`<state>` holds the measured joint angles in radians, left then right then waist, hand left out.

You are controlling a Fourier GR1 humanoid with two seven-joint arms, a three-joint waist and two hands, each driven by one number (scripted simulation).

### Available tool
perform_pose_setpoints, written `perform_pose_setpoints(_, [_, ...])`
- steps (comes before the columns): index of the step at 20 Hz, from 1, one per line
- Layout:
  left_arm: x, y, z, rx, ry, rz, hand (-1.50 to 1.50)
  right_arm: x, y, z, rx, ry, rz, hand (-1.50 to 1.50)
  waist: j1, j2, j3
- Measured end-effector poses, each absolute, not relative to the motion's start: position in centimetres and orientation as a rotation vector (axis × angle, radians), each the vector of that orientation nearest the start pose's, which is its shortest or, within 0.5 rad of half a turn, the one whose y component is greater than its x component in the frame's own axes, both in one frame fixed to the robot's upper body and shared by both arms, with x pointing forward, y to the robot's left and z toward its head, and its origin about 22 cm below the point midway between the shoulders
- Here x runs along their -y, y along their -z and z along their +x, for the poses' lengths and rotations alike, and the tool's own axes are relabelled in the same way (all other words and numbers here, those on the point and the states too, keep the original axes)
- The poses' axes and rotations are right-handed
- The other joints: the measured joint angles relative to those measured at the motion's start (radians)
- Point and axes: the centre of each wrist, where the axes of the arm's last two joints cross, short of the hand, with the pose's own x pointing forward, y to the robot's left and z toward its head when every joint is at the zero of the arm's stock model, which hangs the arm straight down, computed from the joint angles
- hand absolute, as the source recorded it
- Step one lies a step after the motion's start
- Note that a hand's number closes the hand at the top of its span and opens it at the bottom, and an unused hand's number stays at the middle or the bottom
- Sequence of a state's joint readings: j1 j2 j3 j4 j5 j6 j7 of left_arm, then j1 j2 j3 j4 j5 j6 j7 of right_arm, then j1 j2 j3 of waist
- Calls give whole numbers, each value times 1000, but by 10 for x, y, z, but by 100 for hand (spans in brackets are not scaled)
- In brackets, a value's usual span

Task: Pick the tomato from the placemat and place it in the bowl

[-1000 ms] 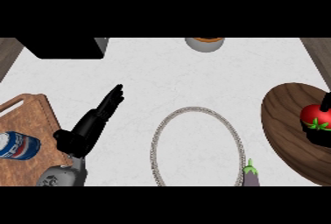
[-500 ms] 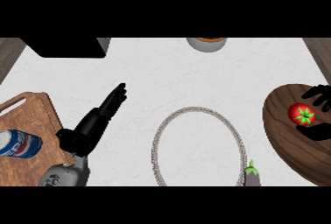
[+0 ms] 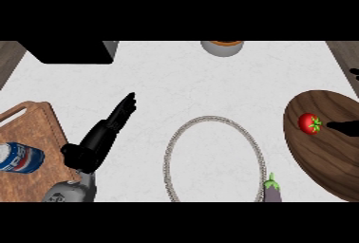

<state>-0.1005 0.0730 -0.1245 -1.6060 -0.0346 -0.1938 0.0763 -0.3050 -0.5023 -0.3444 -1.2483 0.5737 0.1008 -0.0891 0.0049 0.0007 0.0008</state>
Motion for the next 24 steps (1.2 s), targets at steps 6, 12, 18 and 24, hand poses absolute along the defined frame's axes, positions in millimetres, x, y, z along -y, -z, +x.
perform_pose_setpoints(6, [-209, -36, 262, 1586, 370, -162, 0, 450, -104, 289, 1489, -276, -910, -150, -6, -1, 0])
perform_pose_setpoints(12, [-204, -36, 264, 1592, 369, -161, 0, 516, -109, 253, 1479, -70, -888, -150, -8, 0, 0])
perform_pose_setpoints(18, [-201, -33, 263, 1591, 372, -172, 0, 581, -108, 201, 1502, 69, -891, -150, -4, 2, 1])
perform_pose_setpoints(24, [-203, -30, 260, 1594, 379, -179, 0, 624, -106, 146, 1520, 98, -852, -150, 2, 5, 3])
